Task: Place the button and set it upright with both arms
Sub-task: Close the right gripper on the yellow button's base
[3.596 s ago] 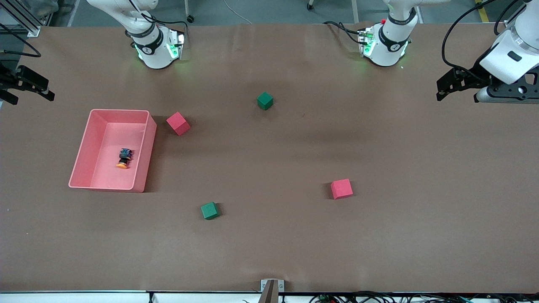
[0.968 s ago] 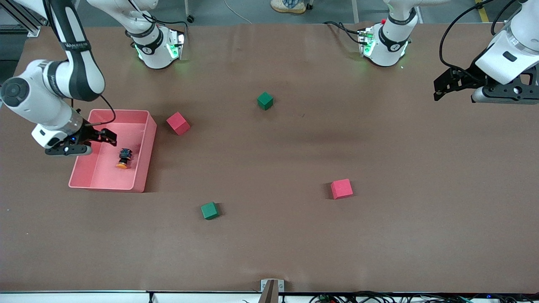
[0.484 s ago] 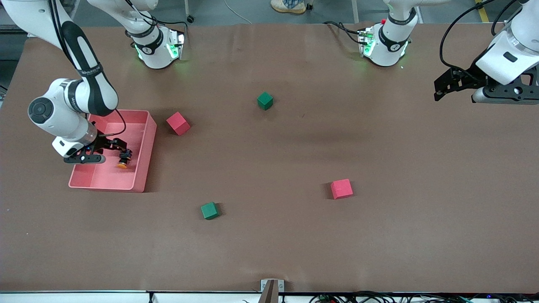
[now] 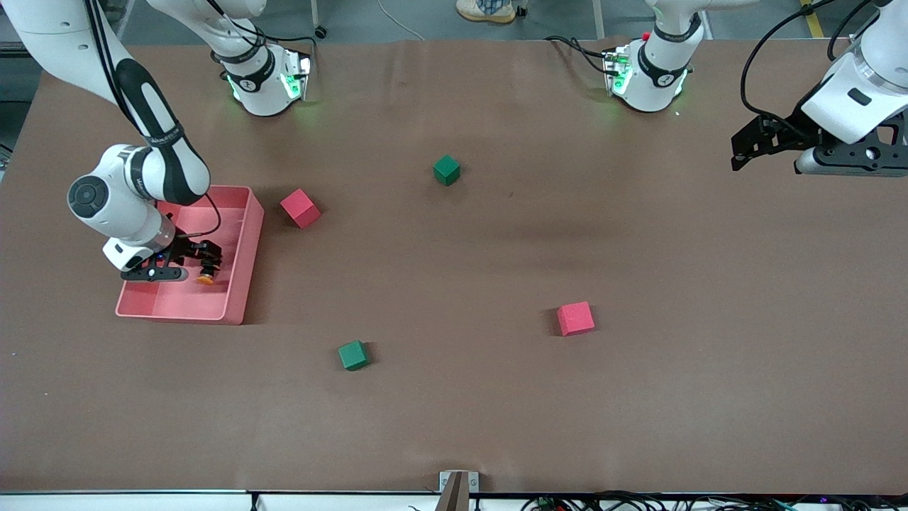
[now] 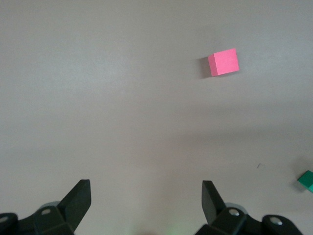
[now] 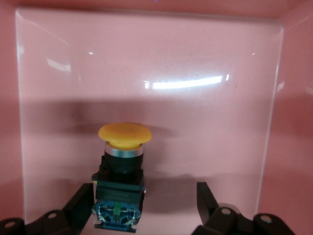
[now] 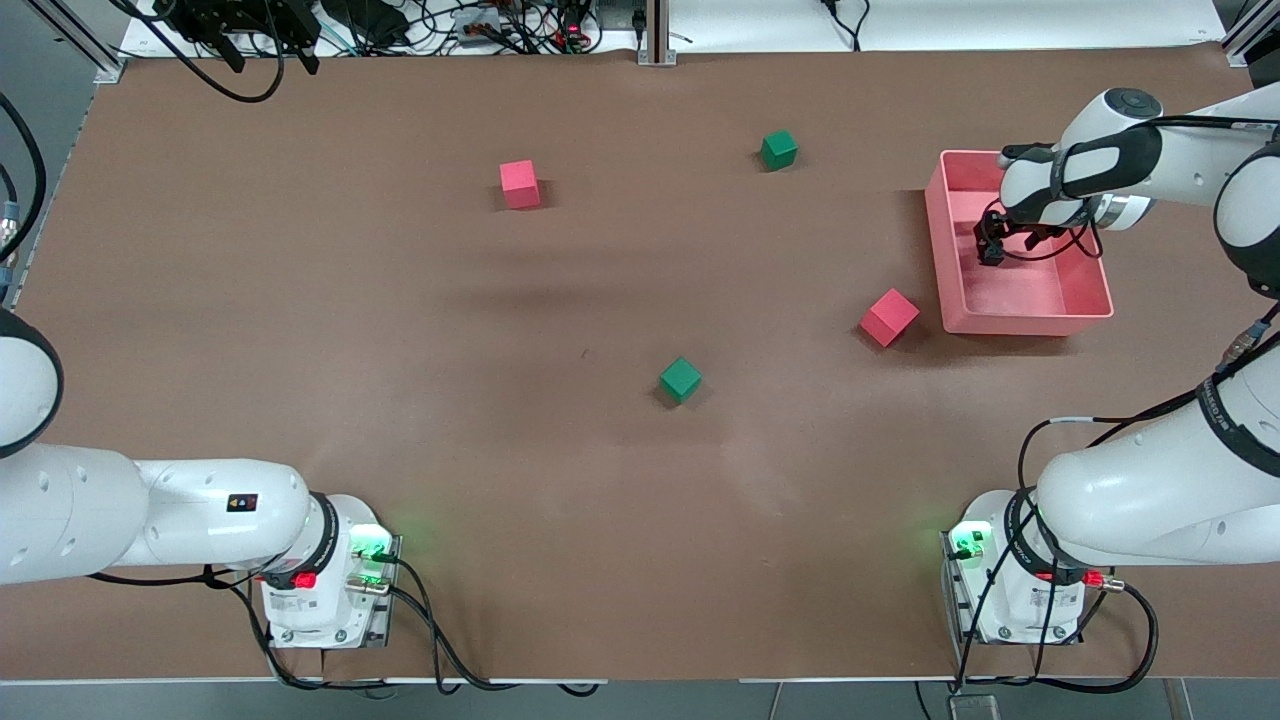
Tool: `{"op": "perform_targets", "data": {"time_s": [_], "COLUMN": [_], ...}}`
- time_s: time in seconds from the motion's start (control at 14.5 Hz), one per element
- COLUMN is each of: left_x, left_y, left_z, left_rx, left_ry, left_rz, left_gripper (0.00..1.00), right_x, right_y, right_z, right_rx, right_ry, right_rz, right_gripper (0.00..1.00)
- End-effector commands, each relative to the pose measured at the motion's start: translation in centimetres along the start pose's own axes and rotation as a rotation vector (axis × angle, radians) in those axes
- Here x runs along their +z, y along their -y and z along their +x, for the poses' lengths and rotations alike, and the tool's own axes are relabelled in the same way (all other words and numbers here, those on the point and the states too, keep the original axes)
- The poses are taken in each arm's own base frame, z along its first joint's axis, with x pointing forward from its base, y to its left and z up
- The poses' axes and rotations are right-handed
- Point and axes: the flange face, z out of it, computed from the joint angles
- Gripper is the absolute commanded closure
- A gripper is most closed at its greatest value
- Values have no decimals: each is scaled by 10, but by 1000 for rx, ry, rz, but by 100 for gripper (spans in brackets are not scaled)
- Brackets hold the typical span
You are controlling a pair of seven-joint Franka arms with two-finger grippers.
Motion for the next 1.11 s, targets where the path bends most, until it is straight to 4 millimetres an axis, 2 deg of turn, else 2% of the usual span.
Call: {"op": "perform_targets", "data": {"time_s": [0.0,0.14,0.35,0.48,0.83,1.04], "left_x": [-4,-5,-4,-4,-2,-5], "left_y": [0,4,13,14,10,10], "left_z": [-1,-1,-5,-5,-2,-2], "left_rx": [-5,1,-11,-9,2,2], "left_ry": [-12,-14,-5,-6,-9,-20], "left_rz": [3,3,4,13,16,16], "left_gripper": [0,0,0,0,0,0], "right_x": [8,8,11,14,17,4], "right_y": [2,3,1,0,0,0], "right_z": [-1,-1,-2,-4,-3,3], "right_rx": [61,58,3,6,0,-47], "right_ry": [-14,-13,-9,-3,1,-16], "right_rz": [40,41,40,40,40,39], "right_gripper": [13,24,34,45,93,98]}}
